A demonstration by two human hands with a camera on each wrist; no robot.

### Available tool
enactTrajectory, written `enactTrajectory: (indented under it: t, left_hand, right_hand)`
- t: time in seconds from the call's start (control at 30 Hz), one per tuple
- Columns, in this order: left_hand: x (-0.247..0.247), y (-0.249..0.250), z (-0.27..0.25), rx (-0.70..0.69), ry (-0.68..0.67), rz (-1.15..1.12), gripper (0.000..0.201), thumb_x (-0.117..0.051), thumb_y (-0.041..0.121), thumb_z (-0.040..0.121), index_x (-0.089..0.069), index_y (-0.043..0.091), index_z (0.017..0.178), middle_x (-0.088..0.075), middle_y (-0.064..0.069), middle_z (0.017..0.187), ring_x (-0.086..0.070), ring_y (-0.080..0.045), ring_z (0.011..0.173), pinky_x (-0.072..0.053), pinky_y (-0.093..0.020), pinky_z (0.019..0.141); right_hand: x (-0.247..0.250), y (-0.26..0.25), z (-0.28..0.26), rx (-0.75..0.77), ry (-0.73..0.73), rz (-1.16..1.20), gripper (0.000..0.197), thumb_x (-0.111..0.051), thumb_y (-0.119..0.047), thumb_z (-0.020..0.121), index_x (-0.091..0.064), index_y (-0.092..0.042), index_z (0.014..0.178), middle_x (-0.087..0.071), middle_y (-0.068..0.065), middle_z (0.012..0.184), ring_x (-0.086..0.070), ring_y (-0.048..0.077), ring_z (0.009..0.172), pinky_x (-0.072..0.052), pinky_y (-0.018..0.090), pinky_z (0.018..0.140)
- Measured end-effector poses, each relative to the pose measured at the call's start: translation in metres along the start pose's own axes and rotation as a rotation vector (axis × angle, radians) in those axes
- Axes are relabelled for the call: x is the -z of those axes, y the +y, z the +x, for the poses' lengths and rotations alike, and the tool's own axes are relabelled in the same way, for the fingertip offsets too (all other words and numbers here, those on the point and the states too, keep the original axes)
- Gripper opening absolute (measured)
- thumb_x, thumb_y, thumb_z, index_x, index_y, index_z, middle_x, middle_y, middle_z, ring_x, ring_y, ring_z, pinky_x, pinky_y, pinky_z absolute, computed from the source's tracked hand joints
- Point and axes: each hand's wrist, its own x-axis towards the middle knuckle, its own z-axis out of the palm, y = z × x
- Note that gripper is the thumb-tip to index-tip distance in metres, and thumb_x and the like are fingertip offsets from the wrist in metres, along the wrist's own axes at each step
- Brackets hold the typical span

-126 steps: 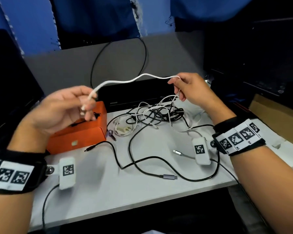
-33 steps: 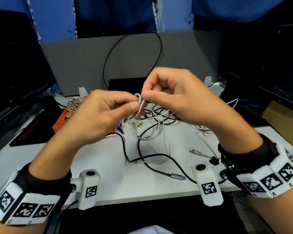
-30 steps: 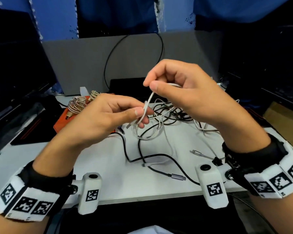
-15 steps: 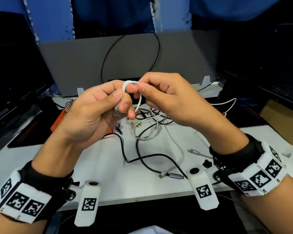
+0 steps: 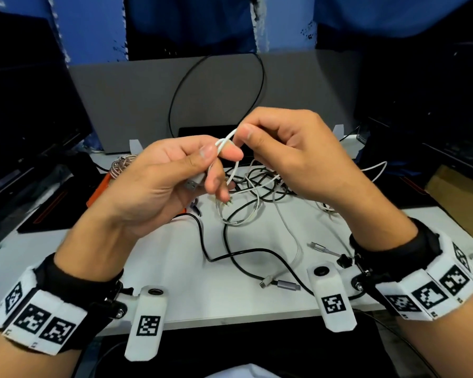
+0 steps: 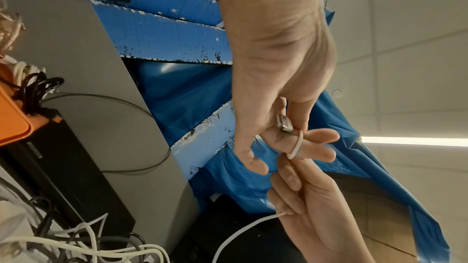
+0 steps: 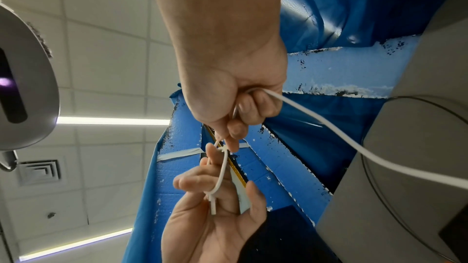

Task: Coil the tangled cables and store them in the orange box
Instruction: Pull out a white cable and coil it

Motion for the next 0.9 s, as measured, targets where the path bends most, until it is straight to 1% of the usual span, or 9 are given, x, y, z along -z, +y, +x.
enactTrajectory:
  t: [0.1,0.23,0.33,0.43,0.5,0.63,0.77,0.83,0.9]
  left_hand:
    - [0.003,0.001,0.0,0.009,-0.016,0.01,0.023,-0.054,0.026,0.095,-0.075,0.014,0.095,-0.067,-0.004,0.072,-0.072,-0.024,0.081,-0.057,-0.032,0.081]
    - [0.004,0.001,-0.001,-0.009,0.055,-0.04,0.027,-0.05,0.02,0.097,-0.075,0.017,0.089,-0.077,-0.011,0.099,-0.076,-0.022,0.089,-0.058,-0.033,0.087]
    - [0.0,0.002,0.002,-0.039,0.176,-0.213,0.03,-0.047,0.024,0.098,-0.076,0.02,0.09,-0.077,0.002,0.09,-0.074,-0.013,0.084,-0.058,-0.039,0.092]
    - [-0.003,0.0,0.004,-0.09,0.304,-0.287,0.032,-0.048,0.029,0.102,-0.079,0.025,0.103,-0.076,0.01,0.089,-0.073,-0.008,0.093,-0.051,-0.045,0.103]
    - [-0.005,-0.002,0.004,-0.128,0.357,-0.188,0.03,-0.05,0.03,0.1,-0.08,0.03,0.105,-0.078,0.009,0.099,-0.072,-0.01,0.104,-0.05,-0.04,0.101]
    - [-0.012,-0.009,0.004,-0.175,0.395,0.343,0.021,-0.061,0.027,0.098,-0.082,0.027,0.097,-0.075,0.01,0.121,-0.068,-0.008,0.116,-0.051,-0.021,0.094]
    - [-0.008,-0.007,0.002,-0.166,0.276,0.538,0.02,-0.062,0.019,0.099,-0.078,0.014,0.11,-0.079,0.011,0.096,-0.073,-0.002,0.095,-0.051,-0.014,0.082]
    - [-0.003,-0.002,-0.001,-0.138,0.158,0.543,0.026,-0.057,0.02,0.1,-0.077,0.005,0.104,-0.075,0.0,0.079,-0.071,-0.01,0.076,-0.051,-0.017,0.075]
    - [0.0,0.003,-0.003,-0.116,0.079,0.536,0.029,-0.056,0.022,0.099,-0.076,0.002,0.093,-0.072,-0.002,0.074,-0.067,-0.018,0.07,-0.052,-0.023,0.075]
  right_hand:
    - [-0.006,0.002,0.0,0.001,0.036,-0.026,0.021,-0.056,-0.026,0.107,-0.073,-0.019,0.096,-0.063,0.006,0.071,-0.051,0.023,0.062,-0.042,0.037,0.058]
    - [-0.007,0.006,0.001,-0.048,-0.092,-0.039,0.026,-0.051,-0.031,0.109,-0.065,-0.026,0.088,-0.053,-0.003,0.063,-0.045,0.006,0.053,-0.037,0.025,0.054]
    - [-0.015,0.009,0.0,-0.098,-0.205,-0.107,0.029,-0.045,-0.036,0.11,-0.054,-0.033,0.083,-0.056,0.004,0.065,-0.051,0.01,0.048,-0.046,0.032,0.051]
    - [-0.029,0.007,-0.003,-0.144,-0.294,-0.232,0.021,-0.039,-0.042,0.11,-0.056,-0.035,0.101,-0.053,-0.003,0.064,-0.055,0.011,0.054,-0.049,0.036,0.058]
    - [-0.033,0.006,-0.004,-0.174,-0.382,-0.29,0.021,-0.037,-0.043,0.111,-0.057,-0.038,0.107,-0.053,-0.008,0.068,-0.05,0.006,0.057,-0.041,0.033,0.058]
    - [-0.03,-0.002,-0.007,-0.086,-0.52,-0.289,0.042,-0.045,-0.037,0.11,-0.044,-0.032,0.068,-0.055,-0.024,0.064,-0.049,0.0,0.061,-0.032,0.019,0.057]
    - [-0.01,-0.008,-0.004,-0.026,-0.332,-0.188,0.024,-0.061,-0.031,0.103,-0.073,-0.021,0.085,-0.065,-0.013,0.069,-0.056,0.006,0.063,-0.043,0.024,0.06]
    - [0.0,-0.008,-0.003,-0.041,-0.201,-0.103,0.018,-0.069,-0.032,0.098,-0.074,-0.02,0.086,-0.064,-0.016,0.067,-0.055,0.004,0.061,-0.04,0.024,0.058]
    - [0.003,-0.007,-0.003,-0.046,-0.07,-0.051,0.024,-0.076,-0.035,0.093,-0.065,-0.016,0.084,-0.052,-0.017,0.057,-0.047,0.004,0.054,-0.035,0.019,0.055]
